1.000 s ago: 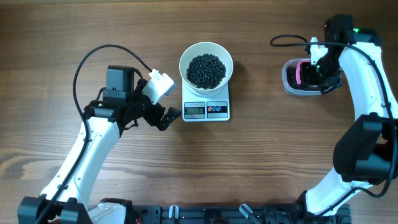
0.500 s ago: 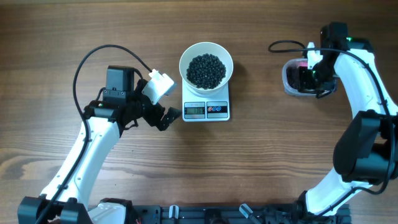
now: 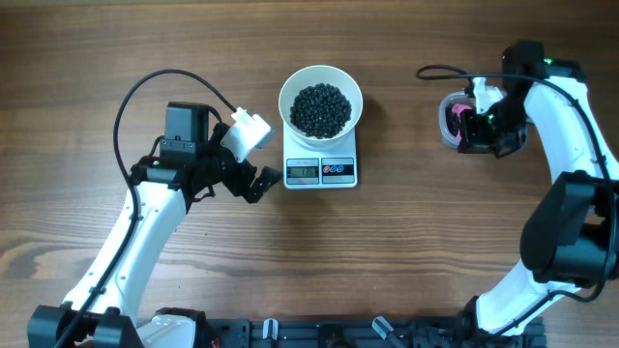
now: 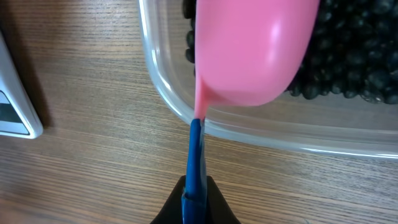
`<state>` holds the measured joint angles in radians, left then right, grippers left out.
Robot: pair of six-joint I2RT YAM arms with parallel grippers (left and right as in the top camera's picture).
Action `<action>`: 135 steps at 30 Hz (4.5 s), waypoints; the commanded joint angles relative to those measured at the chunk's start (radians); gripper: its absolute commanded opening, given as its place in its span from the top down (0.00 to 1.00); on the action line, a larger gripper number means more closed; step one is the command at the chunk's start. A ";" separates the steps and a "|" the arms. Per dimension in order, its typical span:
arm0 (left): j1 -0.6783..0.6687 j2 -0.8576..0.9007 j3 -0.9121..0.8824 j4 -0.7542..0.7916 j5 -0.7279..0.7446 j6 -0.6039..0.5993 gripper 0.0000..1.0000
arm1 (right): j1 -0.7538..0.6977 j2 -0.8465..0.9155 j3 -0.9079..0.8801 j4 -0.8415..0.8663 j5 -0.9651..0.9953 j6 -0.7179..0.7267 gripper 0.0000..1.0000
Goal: Scoop item into bowl and weigh 150g on scale
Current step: 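Scoop black beans from the tub with the right gripper, then move the scoop over the white bowl and pour beans in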
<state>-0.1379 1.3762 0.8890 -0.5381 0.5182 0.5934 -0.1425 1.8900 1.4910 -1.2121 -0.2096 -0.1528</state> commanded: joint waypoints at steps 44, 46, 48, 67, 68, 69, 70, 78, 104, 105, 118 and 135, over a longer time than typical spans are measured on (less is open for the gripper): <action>0.003 -0.002 -0.006 -0.001 0.008 0.005 0.00 | -0.024 -0.020 0.095 0.136 -0.787 -0.025 0.96; 0.003 -0.002 -0.006 0.000 0.008 0.005 0.00 | 0.031 -0.020 0.132 0.161 -0.771 0.014 0.96; 0.003 -0.002 -0.006 -0.001 0.008 0.005 0.00 | 0.090 -0.020 0.174 0.183 -0.711 0.056 0.96; 0.003 -0.002 -0.006 -0.001 0.008 0.005 0.00 | 0.495 -0.020 0.245 0.198 -0.098 0.126 0.96; 0.003 -0.002 -0.006 0.000 0.008 0.005 0.00 | 0.509 -0.020 0.245 0.198 -0.064 0.126 0.96; 0.003 -0.002 -0.006 0.000 0.008 0.005 0.00 | 0.524 -0.020 0.245 0.198 -0.024 0.127 0.96; 0.003 -0.002 -0.006 0.000 0.008 0.005 0.00 | 0.536 -0.020 0.245 0.198 0.005 0.127 0.96; 0.003 -0.002 -0.006 -0.001 0.008 0.005 0.00 | 0.565 -0.020 0.245 0.200 0.064 0.100 0.96; 0.003 -0.002 -0.006 0.000 0.008 0.005 0.00 | 0.606 -0.020 0.245 0.241 0.190 -0.061 0.96; 0.003 -0.002 -0.006 0.000 0.008 0.005 0.00 | 0.606 -0.020 0.245 0.241 0.189 -0.060 0.96; 0.003 -0.002 -0.006 0.000 0.008 0.005 0.00 | 0.606 -0.020 0.245 0.240 0.137 -0.054 0.96; 0.003 -0.002 -0.006 -0.001 0.008 0.005 0.00 | 0.606 -0.020 0.244 0.266 0.239 -0.227 0.96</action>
<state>-0.1379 1.3762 0.8890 -0.5381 0.5182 0.5934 0.4622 1.8900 1.7103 -0.9539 -0.0219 -0.2729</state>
